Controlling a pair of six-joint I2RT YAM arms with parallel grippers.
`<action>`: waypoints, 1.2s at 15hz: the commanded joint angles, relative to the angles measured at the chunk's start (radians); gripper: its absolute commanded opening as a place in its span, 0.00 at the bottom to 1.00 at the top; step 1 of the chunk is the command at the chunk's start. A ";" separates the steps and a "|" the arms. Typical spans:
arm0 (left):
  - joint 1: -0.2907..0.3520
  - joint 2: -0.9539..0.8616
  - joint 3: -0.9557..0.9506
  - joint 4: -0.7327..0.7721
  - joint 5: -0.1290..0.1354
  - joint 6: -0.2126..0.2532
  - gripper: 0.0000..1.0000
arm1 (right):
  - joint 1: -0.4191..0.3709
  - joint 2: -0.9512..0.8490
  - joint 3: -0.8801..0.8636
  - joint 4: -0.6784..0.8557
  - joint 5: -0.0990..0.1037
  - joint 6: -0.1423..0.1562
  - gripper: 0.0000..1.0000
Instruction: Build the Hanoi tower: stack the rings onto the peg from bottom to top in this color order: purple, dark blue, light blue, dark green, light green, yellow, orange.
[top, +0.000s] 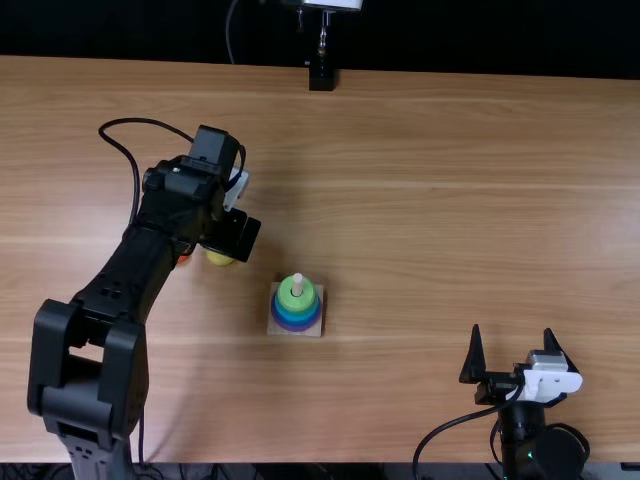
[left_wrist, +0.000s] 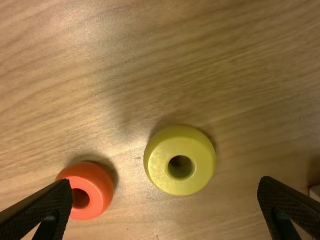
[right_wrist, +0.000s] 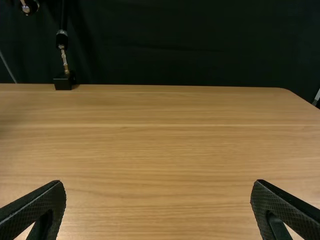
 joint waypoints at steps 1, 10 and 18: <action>-0.009 0.032 -0.021 0.003 -0.003 0.012 1.00 | -0.006 -0.013 -0.015 -0.020 0.019 0.008 1.00; -0.022 0.086 -0.018 0.003 -0.005 0.012 1.00 | -0.008 -0.013 -0.015 -0.020 0.019 0.008 1.00; -0.023 0.118 -0.017 0.002 -0.005 0.012 1.00 | -0.008 -0.013 -0.015 -0.020 0.019 0.008 1.00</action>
